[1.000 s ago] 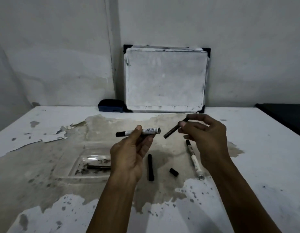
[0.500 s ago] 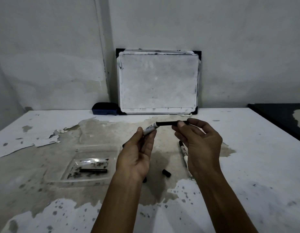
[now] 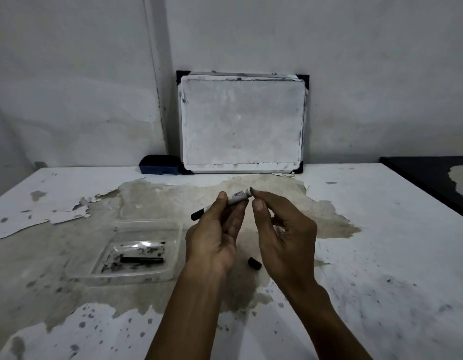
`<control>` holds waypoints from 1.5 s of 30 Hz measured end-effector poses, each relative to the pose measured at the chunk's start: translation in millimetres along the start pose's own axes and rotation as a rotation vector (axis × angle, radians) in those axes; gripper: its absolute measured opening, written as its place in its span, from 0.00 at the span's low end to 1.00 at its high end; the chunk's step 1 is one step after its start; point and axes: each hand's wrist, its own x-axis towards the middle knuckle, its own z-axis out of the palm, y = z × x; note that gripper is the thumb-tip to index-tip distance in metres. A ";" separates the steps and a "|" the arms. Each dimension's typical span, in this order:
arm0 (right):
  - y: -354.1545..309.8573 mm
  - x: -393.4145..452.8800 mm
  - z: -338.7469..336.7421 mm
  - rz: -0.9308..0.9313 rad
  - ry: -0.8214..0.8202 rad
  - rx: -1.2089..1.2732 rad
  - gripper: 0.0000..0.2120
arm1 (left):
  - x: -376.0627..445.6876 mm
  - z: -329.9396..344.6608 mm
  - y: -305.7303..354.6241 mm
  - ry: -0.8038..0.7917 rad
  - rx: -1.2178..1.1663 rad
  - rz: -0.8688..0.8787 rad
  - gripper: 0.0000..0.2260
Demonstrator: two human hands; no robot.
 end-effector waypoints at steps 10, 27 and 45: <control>47.3 -31.2 -21.9 0.191 -0.602 -0.696 0.16 | 5.1 -23.0 4.2 0.054 -0.022 -0.014 0.07; -3.5 -1.5 -21.0 -0.021 -0.094 -0.305 0.11 | -1.8 -23.7 -0.8 0.017 0.215 0.089 0.04; -0.4 -2.6 -27.5 -0.168 -0.275 -0.494 0.08 | -2.5 -27.0 2.9 -0.115 0.649 0.326 0.09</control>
